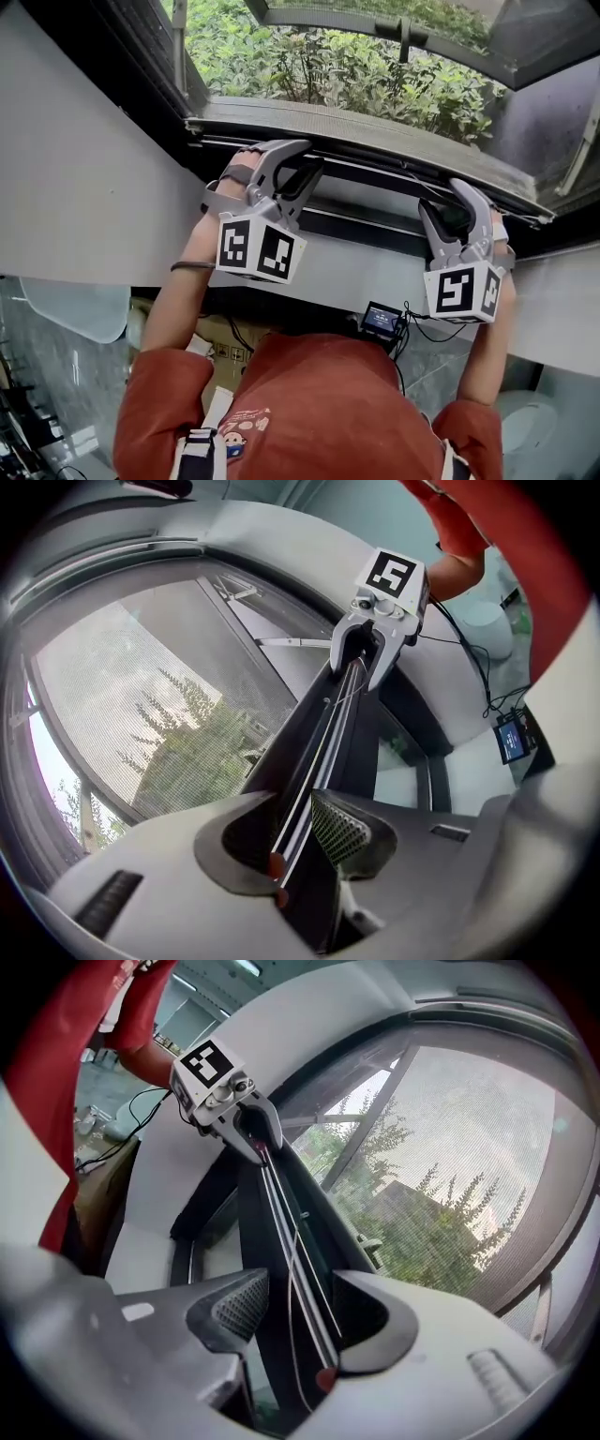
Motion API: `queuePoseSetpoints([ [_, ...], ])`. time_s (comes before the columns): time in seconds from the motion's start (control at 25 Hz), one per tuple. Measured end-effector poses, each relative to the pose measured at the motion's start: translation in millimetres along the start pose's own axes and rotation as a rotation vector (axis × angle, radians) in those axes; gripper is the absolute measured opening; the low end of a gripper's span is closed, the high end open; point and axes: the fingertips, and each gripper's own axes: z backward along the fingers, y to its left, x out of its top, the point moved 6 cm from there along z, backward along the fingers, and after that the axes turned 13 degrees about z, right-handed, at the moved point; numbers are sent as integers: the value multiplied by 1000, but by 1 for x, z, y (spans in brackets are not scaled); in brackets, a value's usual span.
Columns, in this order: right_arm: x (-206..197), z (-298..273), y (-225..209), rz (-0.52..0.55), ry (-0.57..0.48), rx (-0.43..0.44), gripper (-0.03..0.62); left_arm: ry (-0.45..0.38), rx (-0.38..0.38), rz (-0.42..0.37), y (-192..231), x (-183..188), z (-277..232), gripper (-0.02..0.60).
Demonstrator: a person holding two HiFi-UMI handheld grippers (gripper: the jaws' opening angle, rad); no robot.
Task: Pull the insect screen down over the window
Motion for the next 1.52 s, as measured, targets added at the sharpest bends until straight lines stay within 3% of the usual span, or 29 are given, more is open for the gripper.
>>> queuePoseSetpoints([
  [1.04, -2, -4, 15, -119, -56, -34, 245, -56, 13, 72, -9, -15, 0, 112],
  [1.52, -8, -2, 16, -188, -93, -52, 259, -55, 19, 56, -12, -14, -3, 107],
])
